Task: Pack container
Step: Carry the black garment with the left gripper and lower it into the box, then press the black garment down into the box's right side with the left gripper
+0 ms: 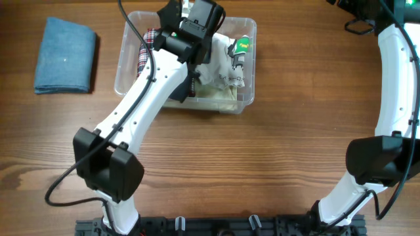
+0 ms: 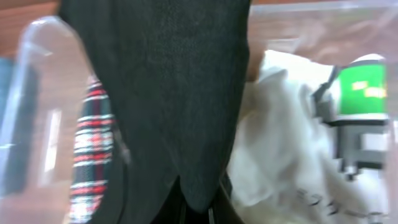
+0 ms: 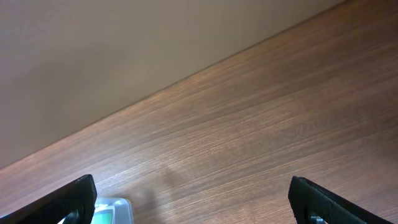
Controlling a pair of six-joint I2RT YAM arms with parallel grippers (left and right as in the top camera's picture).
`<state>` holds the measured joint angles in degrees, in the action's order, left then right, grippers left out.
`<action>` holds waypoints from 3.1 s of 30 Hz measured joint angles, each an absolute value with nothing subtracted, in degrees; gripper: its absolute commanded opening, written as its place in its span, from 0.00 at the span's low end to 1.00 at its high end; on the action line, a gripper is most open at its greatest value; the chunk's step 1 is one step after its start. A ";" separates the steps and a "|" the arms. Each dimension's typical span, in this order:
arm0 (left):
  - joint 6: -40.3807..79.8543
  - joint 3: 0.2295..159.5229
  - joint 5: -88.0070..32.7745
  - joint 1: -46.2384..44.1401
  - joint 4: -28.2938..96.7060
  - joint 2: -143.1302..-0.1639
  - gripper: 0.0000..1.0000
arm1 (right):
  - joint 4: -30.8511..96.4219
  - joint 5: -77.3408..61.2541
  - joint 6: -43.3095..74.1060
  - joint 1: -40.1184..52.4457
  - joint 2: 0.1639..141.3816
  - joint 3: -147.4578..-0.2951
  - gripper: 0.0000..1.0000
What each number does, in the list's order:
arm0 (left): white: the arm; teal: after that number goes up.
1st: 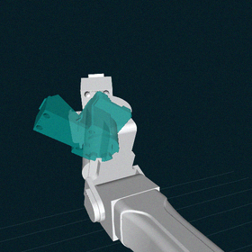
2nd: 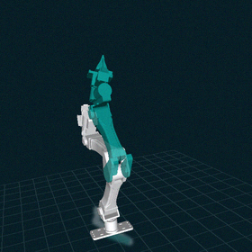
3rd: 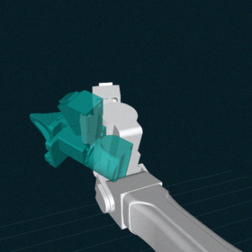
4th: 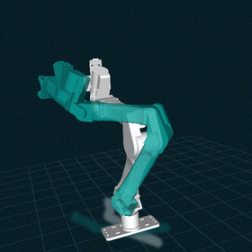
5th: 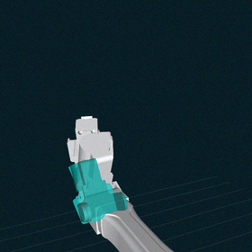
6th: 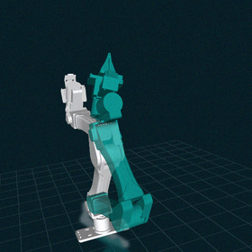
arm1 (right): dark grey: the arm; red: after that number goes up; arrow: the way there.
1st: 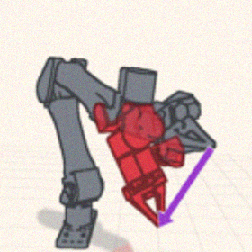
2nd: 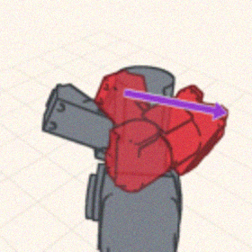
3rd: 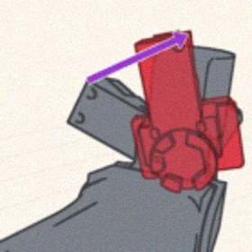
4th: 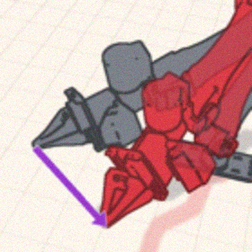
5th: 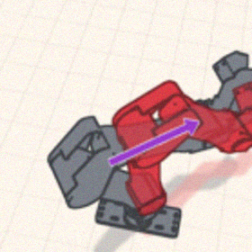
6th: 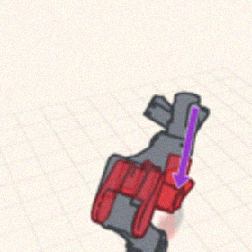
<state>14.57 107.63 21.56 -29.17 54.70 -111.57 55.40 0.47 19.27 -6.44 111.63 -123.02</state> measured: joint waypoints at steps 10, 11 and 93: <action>18.46 107.63 8.64 -31.90 43.68 -115.48 0.04 | 55.40 0.47 19.27 -6.44 111.63 -123.02 1.00; 19.25 107.63 7.57 -33.12 42.19 -115.90 0.04 | 55.40 0.47 19.27 -6.44 111.63 -123.02 1.00; 0.14 107.96 -4.51 -35.27 54.76 -121.84 0.38 | 55.40 0.47 19.27 -6.44 111.63 -123.02 1.00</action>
<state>0.14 107.96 -4.51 -35.27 54.76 -121.84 55.40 0.47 19.27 -6.44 111.63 -123.02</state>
